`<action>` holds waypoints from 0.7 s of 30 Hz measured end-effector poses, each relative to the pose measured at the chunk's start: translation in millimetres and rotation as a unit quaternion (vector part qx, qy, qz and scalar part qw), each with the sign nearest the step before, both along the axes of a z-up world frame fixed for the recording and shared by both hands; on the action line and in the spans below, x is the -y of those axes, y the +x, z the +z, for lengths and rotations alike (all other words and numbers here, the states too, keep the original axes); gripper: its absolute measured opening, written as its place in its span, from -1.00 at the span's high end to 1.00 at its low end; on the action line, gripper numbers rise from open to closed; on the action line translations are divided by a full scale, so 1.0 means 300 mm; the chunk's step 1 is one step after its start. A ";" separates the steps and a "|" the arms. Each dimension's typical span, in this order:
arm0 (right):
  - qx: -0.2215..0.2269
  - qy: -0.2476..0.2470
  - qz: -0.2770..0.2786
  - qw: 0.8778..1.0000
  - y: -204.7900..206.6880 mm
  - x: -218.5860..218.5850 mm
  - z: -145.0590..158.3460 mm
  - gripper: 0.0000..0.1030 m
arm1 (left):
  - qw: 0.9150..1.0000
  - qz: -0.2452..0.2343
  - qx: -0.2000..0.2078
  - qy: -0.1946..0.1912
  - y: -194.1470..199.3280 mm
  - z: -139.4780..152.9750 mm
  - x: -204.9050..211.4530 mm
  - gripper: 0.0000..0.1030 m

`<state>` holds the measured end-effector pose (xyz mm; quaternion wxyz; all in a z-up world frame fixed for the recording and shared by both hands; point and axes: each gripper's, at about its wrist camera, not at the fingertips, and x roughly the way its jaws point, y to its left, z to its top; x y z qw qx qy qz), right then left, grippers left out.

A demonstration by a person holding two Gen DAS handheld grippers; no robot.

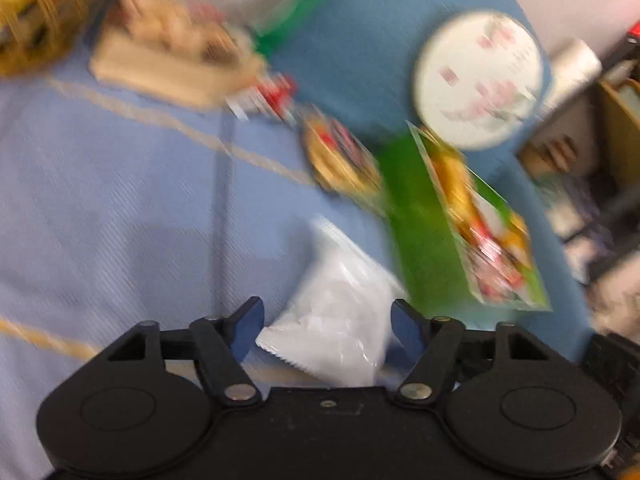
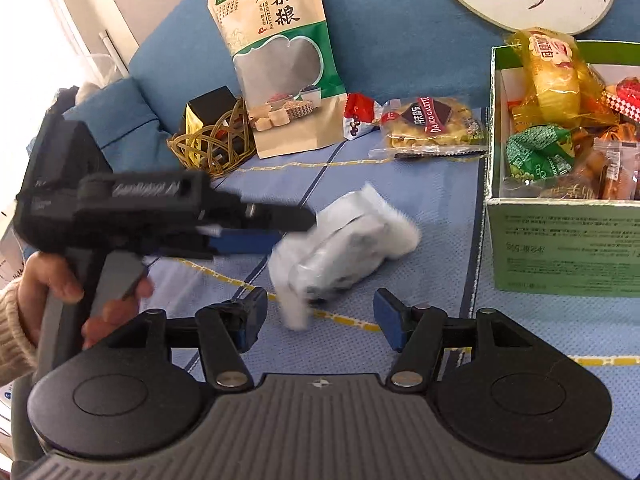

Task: Organize snacks
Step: 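Grasp a white packet with the left tool while the right tool grasps another white packet, then carry the white packets over the green box and open both tools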

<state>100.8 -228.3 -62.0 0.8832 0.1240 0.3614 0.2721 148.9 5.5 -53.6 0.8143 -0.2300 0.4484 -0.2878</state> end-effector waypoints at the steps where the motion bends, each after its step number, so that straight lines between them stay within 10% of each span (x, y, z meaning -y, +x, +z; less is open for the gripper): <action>1: 0.000 0.000 -0.001 1.000 -0.001 0.002 0.001 -0.90 | 1.000 -0.007 -0.004 0.000 -0.010 -0.002 0.007 -0.68; 10: 0.011 0.008 -0.043 0.999 0.007 0.012 -0.009 -0.90 | 1.000 0.026 0.011 0.004 0.000 0.009 0.023 -0.83; 11: 0.009 0.006 -0.047 0.999 0.009 0.008 -0.017 -0.88 | 1.000 0.022 0.012 0.012 0.004 0.002 0.032 -0.70; 13: 0.003 0.001 -0.040 0.999 0.012 -0.008 -0.031 -0.19 | 1.000 0.015 0.017 0.021 0.006 -0.011 0.050 0.36; 14: 0.006 -0.009 -0.040 0.999 0.008 -0.019 -0.026 -0.15 | 1.000 0.016 0.011 0.022 0.009 -0.015 0.056 0.50; 21: 0.096 -0.036 -0.054 0.993 -0.058 0.004 0.111 0.00 | 0.997 0.020 0.069 0.003 -0.027 0.123 0.102 0.51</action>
